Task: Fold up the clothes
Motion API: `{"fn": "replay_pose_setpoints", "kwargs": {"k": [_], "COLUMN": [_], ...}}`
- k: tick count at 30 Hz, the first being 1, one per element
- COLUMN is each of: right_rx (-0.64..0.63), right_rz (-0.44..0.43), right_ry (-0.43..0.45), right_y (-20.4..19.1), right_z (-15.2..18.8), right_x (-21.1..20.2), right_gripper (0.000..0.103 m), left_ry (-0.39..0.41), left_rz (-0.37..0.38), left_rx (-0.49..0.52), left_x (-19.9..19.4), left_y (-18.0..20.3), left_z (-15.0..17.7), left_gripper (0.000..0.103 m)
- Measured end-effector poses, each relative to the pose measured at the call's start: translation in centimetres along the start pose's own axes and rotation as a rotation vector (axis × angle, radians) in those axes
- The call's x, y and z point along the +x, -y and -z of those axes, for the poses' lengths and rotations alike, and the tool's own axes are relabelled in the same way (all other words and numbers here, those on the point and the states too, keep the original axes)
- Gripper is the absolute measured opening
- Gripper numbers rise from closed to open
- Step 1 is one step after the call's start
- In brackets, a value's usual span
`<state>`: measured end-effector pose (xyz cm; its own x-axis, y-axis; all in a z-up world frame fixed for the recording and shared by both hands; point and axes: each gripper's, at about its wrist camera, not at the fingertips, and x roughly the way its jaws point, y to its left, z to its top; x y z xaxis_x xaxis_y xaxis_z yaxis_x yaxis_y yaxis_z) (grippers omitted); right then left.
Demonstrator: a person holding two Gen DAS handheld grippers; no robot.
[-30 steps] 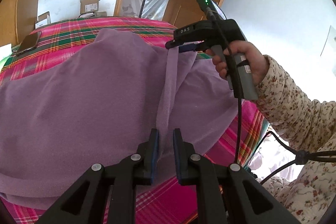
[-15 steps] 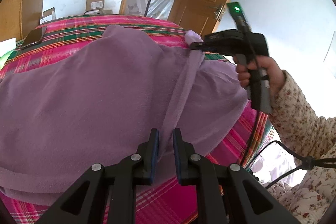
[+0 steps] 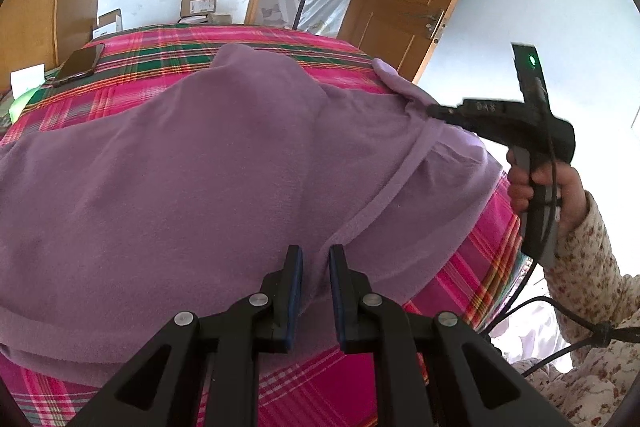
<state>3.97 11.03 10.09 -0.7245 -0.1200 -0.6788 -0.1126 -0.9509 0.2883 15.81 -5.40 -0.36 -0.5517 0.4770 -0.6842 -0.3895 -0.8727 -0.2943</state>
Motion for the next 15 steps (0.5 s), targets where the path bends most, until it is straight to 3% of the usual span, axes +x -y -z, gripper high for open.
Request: {"fn": "replay_pose_setpoints", "kwargs": {"k": [6, 9, 11, 15], "right_rx": [0.013, -0.005, -0.019, -0.037], "right_rz": [0.012, 0.01, 0.023, 0.026], "right_ry": [-0.025, -0.015, -0.009, 0.008], "right_y": [0.9, 0.7, 0.7, 0.4], "right_z": [0.7, 0.2, -0.3, -1.5], "right_x": [0.4, 0.4, 0.4, 0.8], "right_gripper": [0.008, 0.015, 0.026, 0.032], "left_ry": [-0.005, -0.008, -0.009, -0.012], "left_rz": [-0.009, -0.013, -0.015, -0.016], "left_rx": [-0.002, -0.004, -0.005, -0.006], "left_x": [0.1, 0.2, 0.2, 0.3], "left_y": [0.2, 0.3, 0.4, 0.5], "left_z": [0.0, -0.1, -0.1, -0.1], "left_gripper": [0.013, 0.013, 0.013, 0.013]}}
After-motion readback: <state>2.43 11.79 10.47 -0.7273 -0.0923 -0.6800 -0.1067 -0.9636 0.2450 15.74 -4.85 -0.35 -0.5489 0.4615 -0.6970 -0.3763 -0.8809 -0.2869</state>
